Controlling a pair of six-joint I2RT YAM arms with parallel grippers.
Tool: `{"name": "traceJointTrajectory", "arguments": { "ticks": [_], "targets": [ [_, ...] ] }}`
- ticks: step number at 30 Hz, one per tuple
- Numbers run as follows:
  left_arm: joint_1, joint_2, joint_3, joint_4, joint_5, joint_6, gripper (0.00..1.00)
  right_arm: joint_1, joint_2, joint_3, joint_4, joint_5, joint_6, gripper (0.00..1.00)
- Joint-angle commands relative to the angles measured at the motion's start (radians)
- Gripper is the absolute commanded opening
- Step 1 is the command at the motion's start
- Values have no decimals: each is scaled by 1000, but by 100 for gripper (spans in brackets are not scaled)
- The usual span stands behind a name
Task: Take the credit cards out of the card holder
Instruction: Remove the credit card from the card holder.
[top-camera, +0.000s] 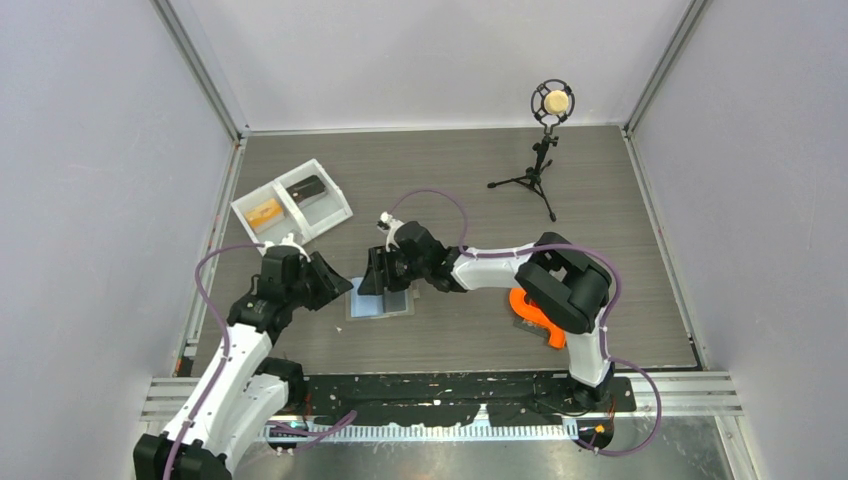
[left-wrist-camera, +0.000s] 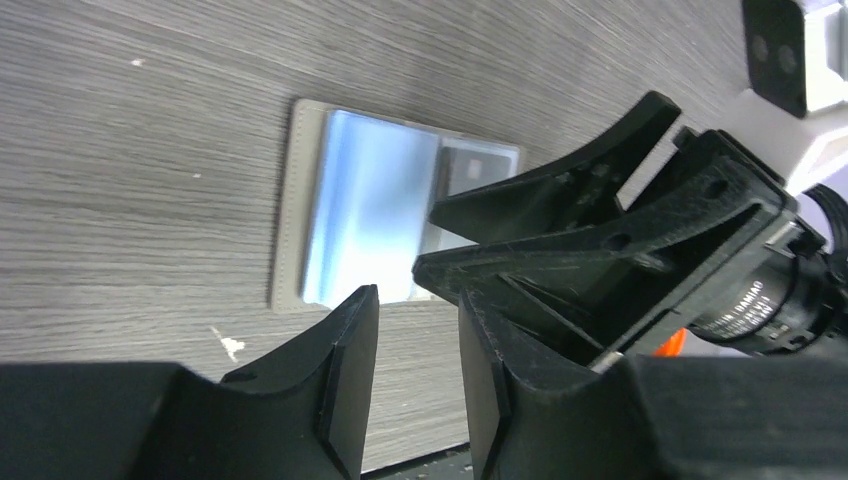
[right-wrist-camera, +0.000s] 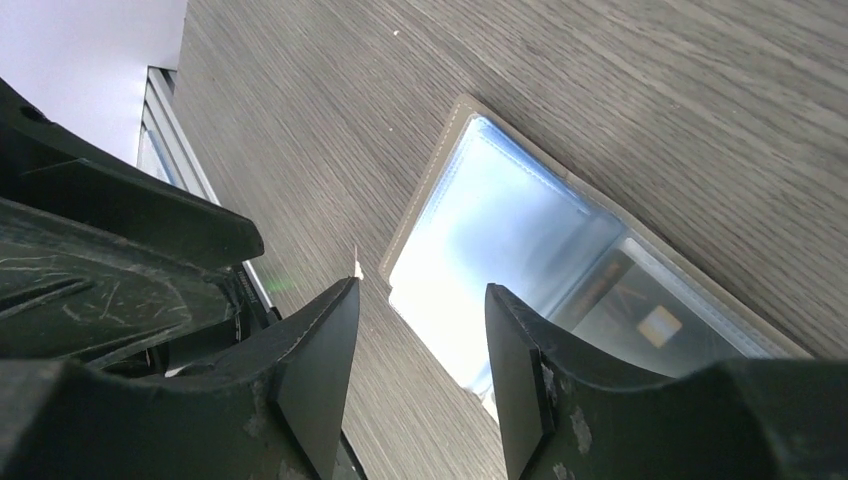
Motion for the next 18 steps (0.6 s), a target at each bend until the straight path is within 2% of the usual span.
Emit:
{"name": "traceJointTrajectory", "arguments": {
  "ticks": [1, 8, 18],
  "targets": [
    [0, 32, 1, 101, 109, -6, 36, -20, -89, -17, -23, -2, -29, 54],
    [-10, 166, -8, 168, 137, 17, 29, -61, -216, -131, -104, 69, -68, 50],
    [-10, 350, 0, 175, 89, 63, 28, -65, -226, -186, -127, 79, -56, 51]
  ]
}}
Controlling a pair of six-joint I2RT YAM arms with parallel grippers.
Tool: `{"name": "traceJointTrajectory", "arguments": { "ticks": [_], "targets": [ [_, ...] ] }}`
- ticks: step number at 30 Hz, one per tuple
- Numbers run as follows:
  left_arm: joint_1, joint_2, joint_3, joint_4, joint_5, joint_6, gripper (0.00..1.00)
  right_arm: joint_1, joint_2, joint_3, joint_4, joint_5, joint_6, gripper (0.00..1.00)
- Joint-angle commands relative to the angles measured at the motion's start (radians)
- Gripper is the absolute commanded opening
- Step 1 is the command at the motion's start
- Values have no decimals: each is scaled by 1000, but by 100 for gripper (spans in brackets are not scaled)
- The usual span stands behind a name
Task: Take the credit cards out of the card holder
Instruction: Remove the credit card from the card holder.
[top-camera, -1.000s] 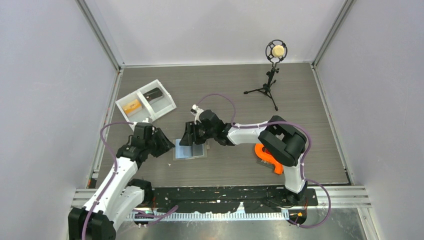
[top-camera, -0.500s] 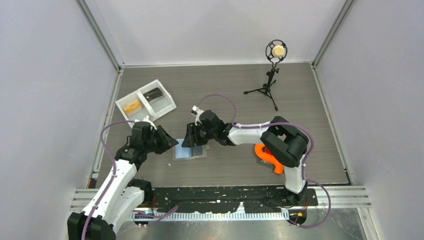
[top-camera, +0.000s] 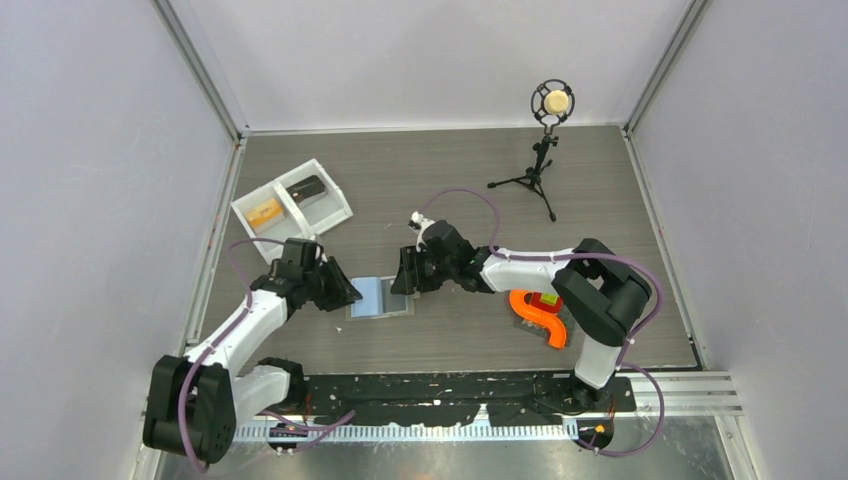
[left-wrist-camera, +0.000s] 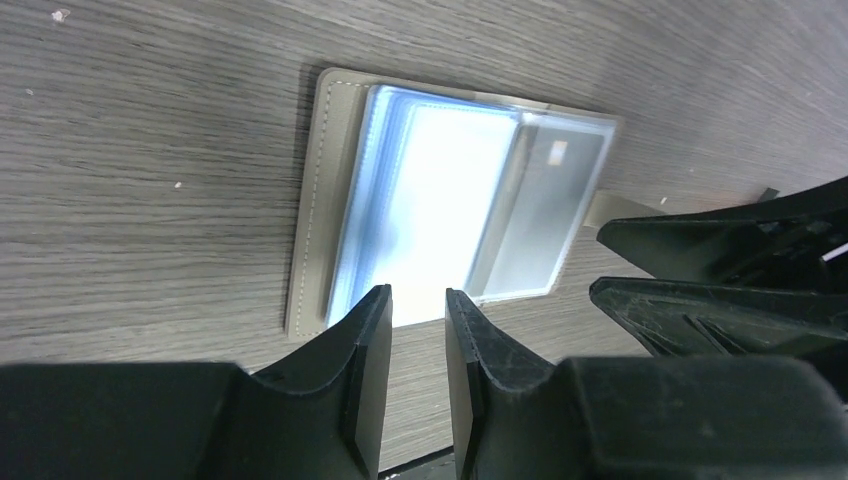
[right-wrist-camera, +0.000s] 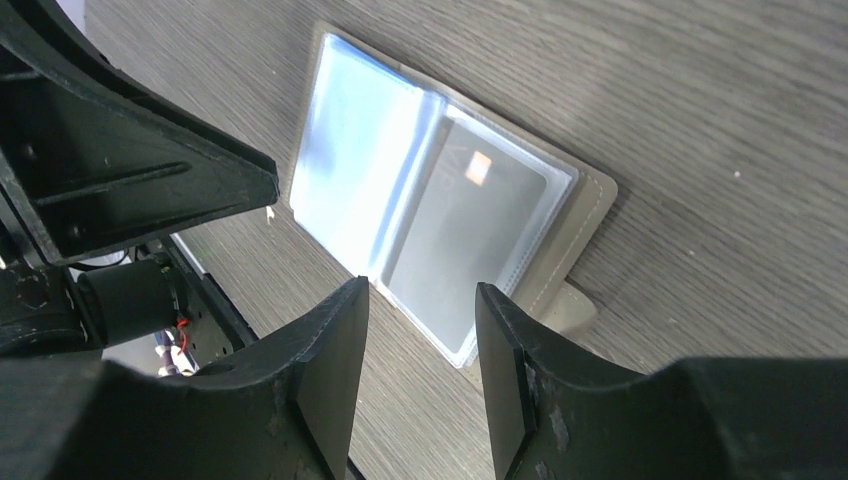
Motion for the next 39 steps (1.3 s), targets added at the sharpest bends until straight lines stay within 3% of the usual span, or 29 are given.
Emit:
{"name": "traceJointTrajectory", "arguments": {
  "ticks": [1, 22, 39],
  "targets": [
    [-3, 34, -2, 56, -17, 28, 28, 5, -31, -14, 6, 12, -7, 51],
    [-6, 100, -37, 90, -32, 15, 26, 5, 53, 10, 8, -3, -8, 51],
    [-42, 127, -44, 118, -30, -9, 26, 6, 30, -22, 137, -85, 8, 46]
  ]
}}
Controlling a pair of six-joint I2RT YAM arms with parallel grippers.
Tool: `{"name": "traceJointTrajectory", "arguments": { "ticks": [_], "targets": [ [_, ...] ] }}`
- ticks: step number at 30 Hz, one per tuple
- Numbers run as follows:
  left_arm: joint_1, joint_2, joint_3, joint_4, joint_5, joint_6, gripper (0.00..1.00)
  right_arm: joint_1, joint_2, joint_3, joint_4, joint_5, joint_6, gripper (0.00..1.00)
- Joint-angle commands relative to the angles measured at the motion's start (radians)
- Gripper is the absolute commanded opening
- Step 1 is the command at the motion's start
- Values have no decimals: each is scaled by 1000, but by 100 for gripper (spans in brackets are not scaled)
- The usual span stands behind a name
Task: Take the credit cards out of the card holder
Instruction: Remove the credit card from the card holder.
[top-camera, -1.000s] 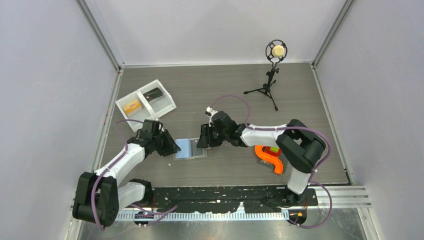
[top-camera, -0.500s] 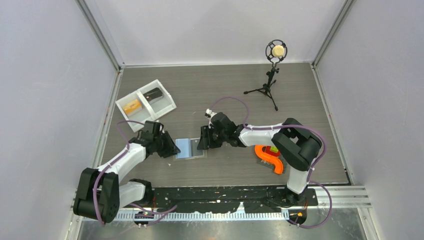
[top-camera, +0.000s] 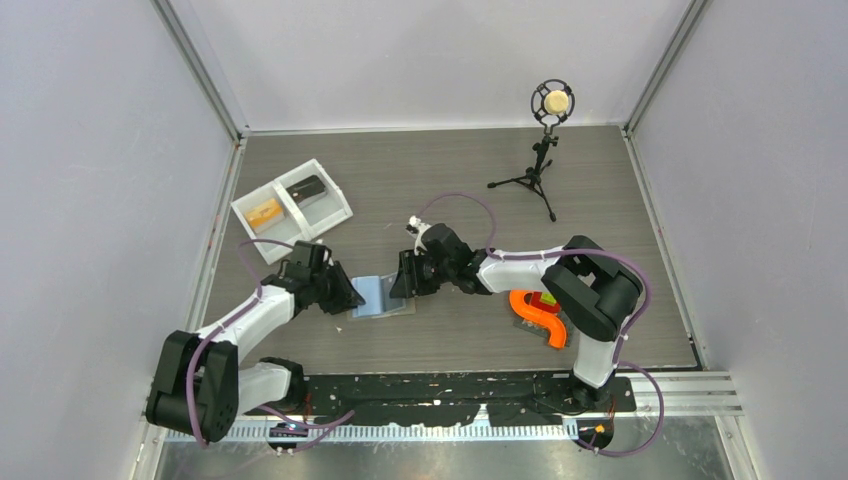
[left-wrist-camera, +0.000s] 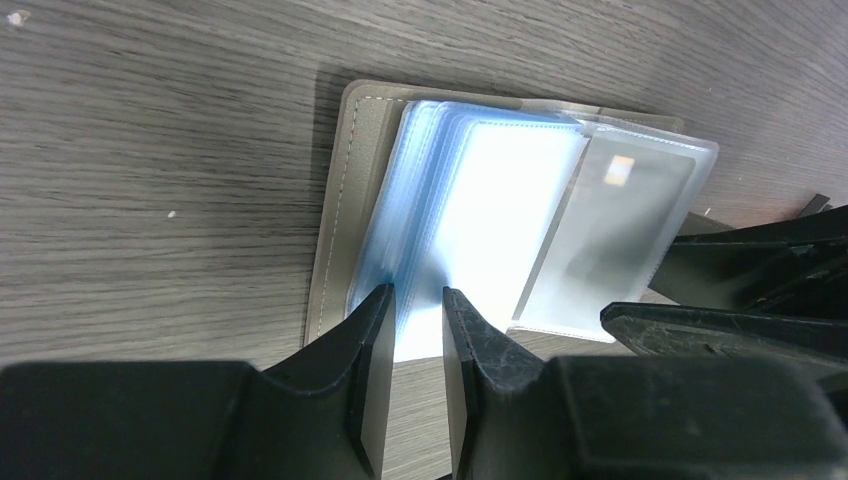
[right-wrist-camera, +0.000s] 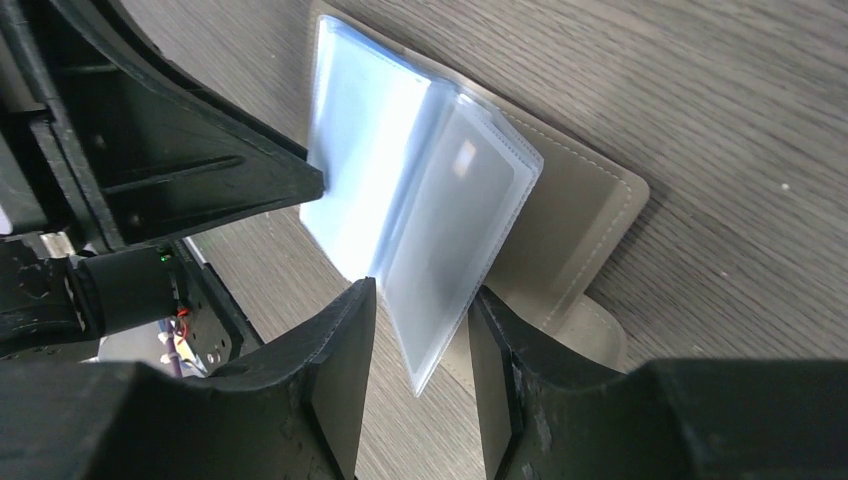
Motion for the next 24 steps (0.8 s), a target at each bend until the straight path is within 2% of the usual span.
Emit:
{"name": "traceJointTrajectory", "arguments": {
  "ticks": [1, 9, 24],
  "targets": [
    [-12, 13, -15, 34, -5, -8, 26, 5, -19, -5, 87, -40, 5, 46],
    [-29, 14, -17, 44, -4, -23, 26, 5, -16, 1, 135, -78, 25, 42],
    [-56, 14, -33, 88, 32, -60, 26, 9, 24, 12, 191, -105, 59, 27]
  ]
}}
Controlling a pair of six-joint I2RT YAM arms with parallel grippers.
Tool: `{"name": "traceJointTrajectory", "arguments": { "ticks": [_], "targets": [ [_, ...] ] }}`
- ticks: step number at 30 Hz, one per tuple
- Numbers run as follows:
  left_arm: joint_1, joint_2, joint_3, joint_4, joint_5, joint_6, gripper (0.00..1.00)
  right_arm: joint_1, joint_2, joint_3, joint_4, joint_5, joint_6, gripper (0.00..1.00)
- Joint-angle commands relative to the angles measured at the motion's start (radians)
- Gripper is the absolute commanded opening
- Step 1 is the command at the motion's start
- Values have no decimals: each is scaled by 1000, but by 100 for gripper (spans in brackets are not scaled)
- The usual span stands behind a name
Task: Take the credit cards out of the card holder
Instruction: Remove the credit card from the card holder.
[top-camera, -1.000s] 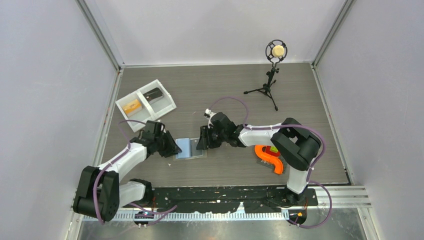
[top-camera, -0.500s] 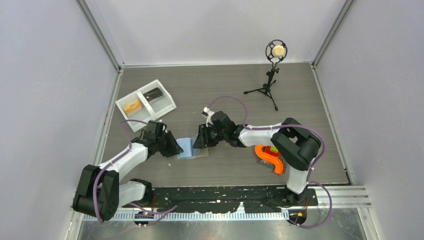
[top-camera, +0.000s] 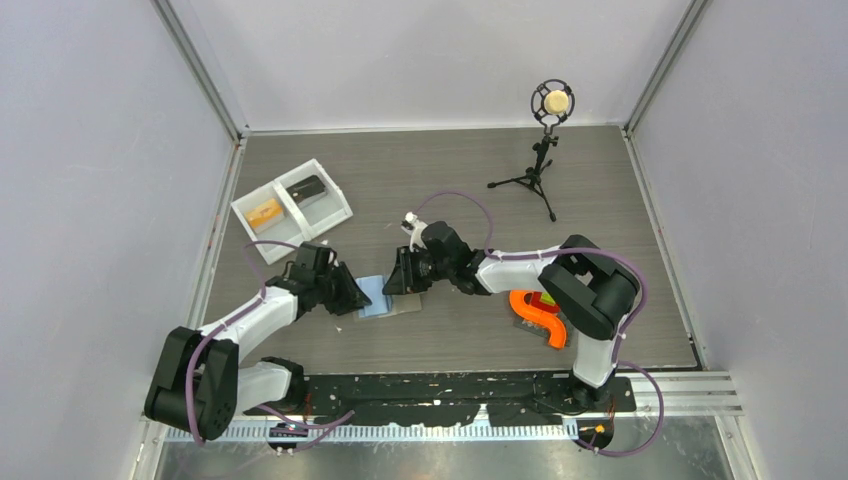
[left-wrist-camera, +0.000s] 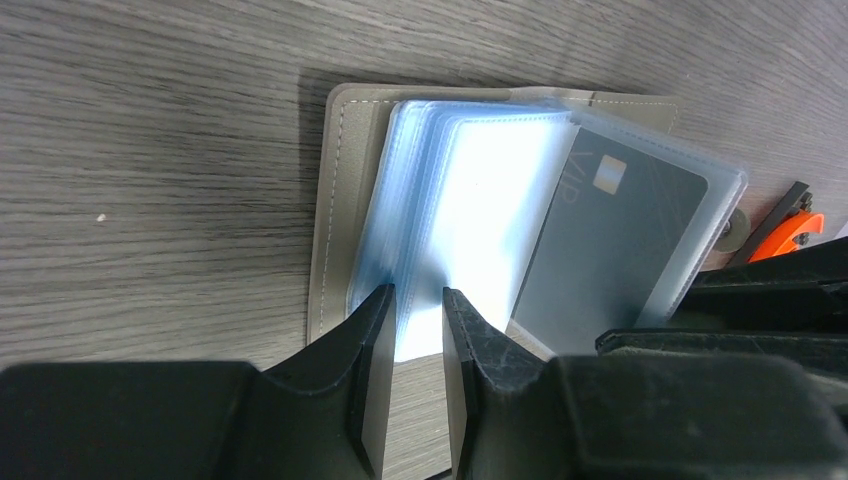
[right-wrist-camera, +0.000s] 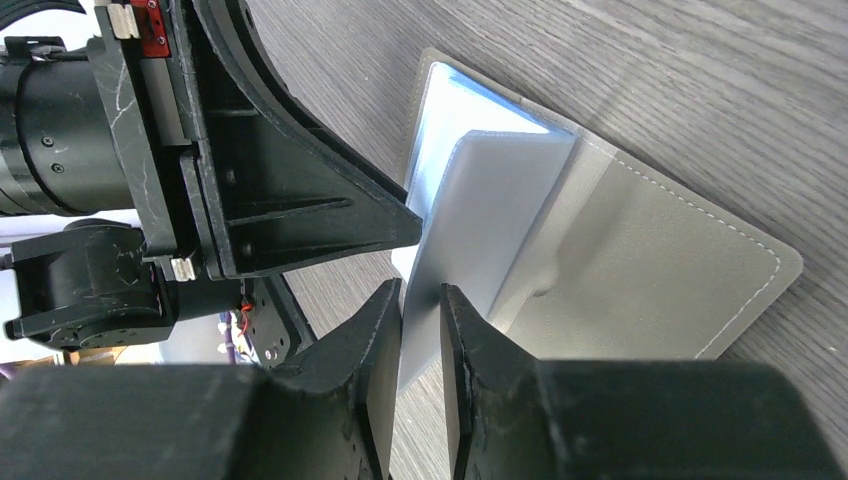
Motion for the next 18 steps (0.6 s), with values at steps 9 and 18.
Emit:
{"name": "traceJointTrajectory", "arguments": {
  "ticks": [9, 18],
  "targets": [
    [-17, 9, -24, 51, 35, -22, 26, 15, 41, 19, 91, -41, 35, 28],
    [-18, 7, -19, 48, 37, -25, 26, 15, 37, -2, 147, -57, 60, 41]
  ]
}}
